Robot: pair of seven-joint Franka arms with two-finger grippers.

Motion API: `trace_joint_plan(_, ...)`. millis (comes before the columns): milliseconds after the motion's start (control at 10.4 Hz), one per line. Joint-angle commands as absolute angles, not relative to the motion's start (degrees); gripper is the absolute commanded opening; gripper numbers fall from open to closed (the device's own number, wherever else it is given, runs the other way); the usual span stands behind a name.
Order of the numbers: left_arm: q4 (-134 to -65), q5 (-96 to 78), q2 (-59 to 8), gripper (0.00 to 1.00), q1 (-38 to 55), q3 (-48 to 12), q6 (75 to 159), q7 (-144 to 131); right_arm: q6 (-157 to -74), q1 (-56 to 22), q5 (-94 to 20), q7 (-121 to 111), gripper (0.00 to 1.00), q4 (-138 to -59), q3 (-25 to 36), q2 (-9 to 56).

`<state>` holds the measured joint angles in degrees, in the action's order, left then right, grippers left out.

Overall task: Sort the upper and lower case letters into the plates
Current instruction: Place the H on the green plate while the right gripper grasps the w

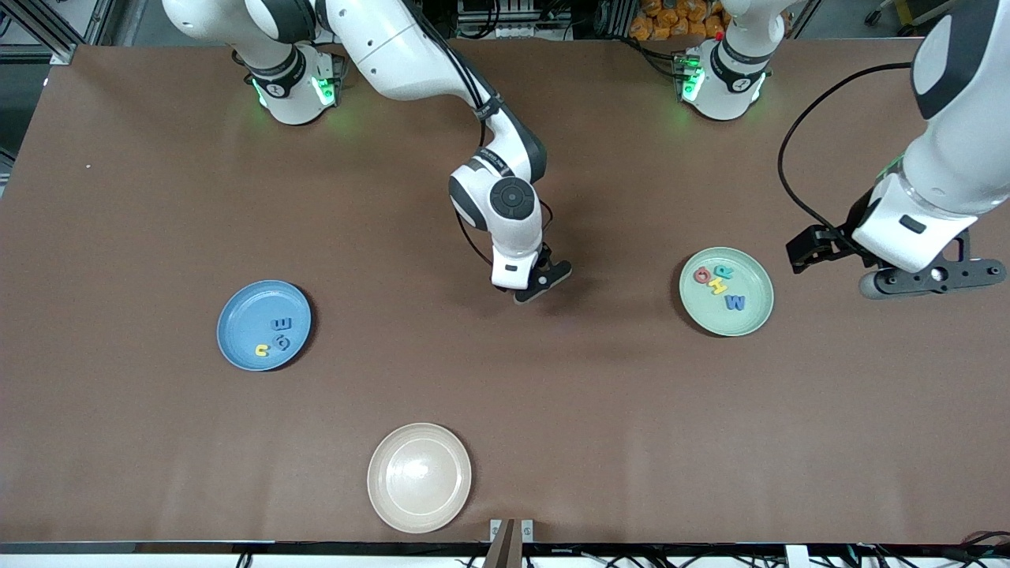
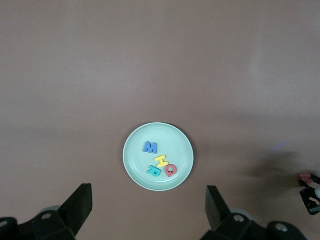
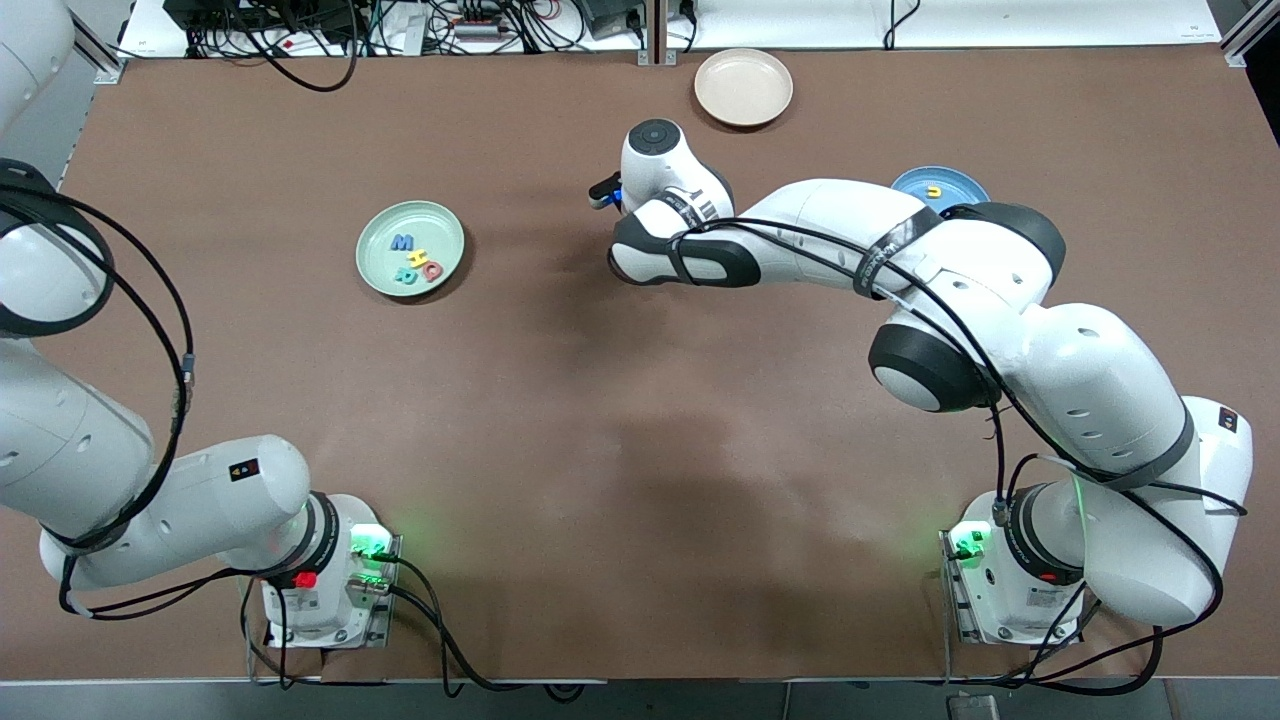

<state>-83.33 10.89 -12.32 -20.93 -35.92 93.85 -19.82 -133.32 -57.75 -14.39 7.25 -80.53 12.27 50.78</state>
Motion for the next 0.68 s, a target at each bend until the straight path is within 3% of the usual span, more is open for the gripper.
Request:
trace_joint_plan(0, -81.66, 9.58, -12.31, 1.0, -21.71, -36.56, 92.55, -18.98, -133.59, -57.39, -13.18, 8.44, 0.0, -79.72, 12.83, 51.34)
trace_joint_plan(290, -81.82, 9.49, -9.15, 1.0, -21.1, -36.3, 91.85, -19.51, -131.85, -54.68, -13.8, 8.35, 0.0, -80.5, 16.42, 47.57)
trace_joint_plan(579, -82.79, 8.01, -6.95, 1.0, -19.52, -32.9, 92.02, -19.61, -124.54, -51.61, -13.89, 5.3, 0.0, -81.47, 22.75, 44.4)
